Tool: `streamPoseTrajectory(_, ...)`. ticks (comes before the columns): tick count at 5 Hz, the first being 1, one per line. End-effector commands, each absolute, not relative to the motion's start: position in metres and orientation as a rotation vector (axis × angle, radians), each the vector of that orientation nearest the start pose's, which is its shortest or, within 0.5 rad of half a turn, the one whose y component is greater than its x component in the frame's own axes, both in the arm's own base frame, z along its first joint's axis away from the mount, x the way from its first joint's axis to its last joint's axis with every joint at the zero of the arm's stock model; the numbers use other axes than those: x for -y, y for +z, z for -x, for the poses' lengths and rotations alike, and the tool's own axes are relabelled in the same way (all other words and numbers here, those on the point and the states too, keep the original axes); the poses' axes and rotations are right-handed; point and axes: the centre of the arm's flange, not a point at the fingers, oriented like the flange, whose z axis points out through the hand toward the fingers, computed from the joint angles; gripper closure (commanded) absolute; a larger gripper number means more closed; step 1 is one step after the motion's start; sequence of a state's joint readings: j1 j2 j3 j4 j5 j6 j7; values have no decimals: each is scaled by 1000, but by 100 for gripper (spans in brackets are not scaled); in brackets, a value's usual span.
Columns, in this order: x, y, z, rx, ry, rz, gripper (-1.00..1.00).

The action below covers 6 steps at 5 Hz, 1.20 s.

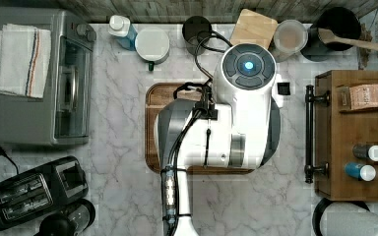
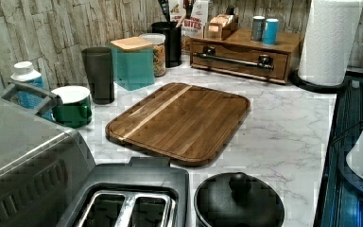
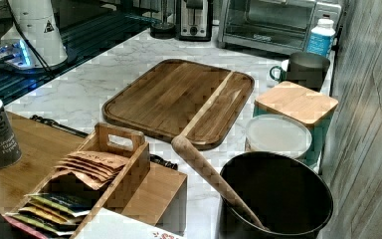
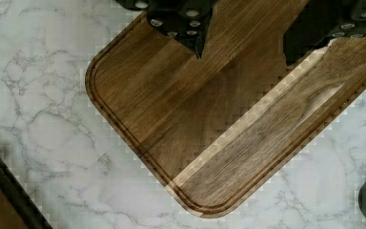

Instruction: Open the drawer.

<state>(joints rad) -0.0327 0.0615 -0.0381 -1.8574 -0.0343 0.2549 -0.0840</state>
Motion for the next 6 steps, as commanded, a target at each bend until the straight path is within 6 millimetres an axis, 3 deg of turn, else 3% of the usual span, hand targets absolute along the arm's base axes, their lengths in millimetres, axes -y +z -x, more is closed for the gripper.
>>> streamPoseTrajectory(1,43,475,-567,-1192,124,2971,-100)
streamPoseTrajectory(2,43,475,-567,-1192,124,2971,-100)
streamPoseTrajectory(3,69,462,-544,-1005,117,3041,-100)
streamPoseTrajectory(5,145,444,-525,-600,25,3142,-100)
streamPoseTrajectory(6,188,434,-530,-503,45,3175,-100)
